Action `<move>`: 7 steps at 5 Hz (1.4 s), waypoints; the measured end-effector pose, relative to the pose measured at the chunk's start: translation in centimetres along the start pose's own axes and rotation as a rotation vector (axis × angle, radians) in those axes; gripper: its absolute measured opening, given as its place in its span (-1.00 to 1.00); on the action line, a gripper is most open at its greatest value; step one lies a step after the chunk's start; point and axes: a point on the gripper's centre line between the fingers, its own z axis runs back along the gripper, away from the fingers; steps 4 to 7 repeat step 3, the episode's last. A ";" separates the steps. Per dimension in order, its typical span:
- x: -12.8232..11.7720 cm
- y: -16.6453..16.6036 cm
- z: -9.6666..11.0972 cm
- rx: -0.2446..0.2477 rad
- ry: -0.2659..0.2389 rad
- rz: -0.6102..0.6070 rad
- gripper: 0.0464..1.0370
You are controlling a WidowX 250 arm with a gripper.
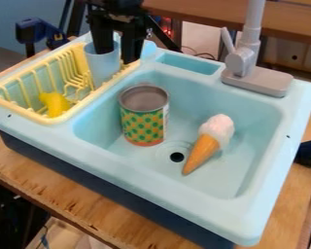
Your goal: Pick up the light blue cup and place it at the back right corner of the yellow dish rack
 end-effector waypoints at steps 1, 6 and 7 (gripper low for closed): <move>-1.1 -0.3 1.3 0.000 -0.001 0.042 0.94; -5.2 -4.7 3.7 0.037 -0.009 0.029 0.93; -5.2 -4.7 3.7 0.037 -0.009 0.029 0.93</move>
